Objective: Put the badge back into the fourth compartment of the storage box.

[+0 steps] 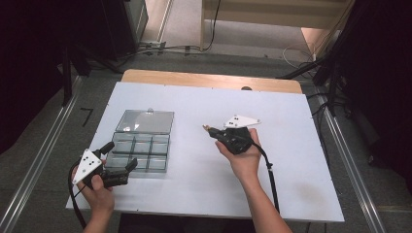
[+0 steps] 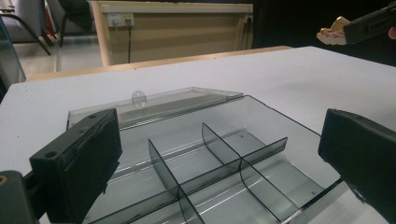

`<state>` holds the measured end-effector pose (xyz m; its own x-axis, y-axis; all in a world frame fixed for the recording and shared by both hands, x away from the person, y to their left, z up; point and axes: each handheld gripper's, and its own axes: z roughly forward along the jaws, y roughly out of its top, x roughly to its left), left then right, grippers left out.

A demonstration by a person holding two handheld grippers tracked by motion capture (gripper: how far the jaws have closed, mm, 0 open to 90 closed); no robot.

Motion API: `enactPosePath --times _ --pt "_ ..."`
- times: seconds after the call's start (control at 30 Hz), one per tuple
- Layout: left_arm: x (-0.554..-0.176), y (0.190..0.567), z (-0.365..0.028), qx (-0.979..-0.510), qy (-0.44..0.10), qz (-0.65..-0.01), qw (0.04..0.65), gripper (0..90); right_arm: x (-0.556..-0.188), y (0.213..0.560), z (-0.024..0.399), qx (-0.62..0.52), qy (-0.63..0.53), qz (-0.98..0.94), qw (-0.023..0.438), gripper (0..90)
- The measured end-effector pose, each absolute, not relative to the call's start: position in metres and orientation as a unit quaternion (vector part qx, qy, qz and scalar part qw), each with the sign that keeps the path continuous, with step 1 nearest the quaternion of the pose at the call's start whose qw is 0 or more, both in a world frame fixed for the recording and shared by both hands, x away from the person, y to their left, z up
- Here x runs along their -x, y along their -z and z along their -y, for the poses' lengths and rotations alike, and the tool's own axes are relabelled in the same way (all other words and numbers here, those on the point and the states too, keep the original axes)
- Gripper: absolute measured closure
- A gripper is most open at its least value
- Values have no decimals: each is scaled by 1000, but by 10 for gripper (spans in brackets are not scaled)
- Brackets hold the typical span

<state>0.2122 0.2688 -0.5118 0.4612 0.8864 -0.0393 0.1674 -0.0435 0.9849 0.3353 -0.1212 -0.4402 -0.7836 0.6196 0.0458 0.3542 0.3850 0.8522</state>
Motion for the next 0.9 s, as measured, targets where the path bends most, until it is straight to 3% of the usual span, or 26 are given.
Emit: enactPosePath --times 0.9 --pt "-212 512 -269 -644 -323 -408 561 0 -333 431 66 -251 -477 -834 118 872"
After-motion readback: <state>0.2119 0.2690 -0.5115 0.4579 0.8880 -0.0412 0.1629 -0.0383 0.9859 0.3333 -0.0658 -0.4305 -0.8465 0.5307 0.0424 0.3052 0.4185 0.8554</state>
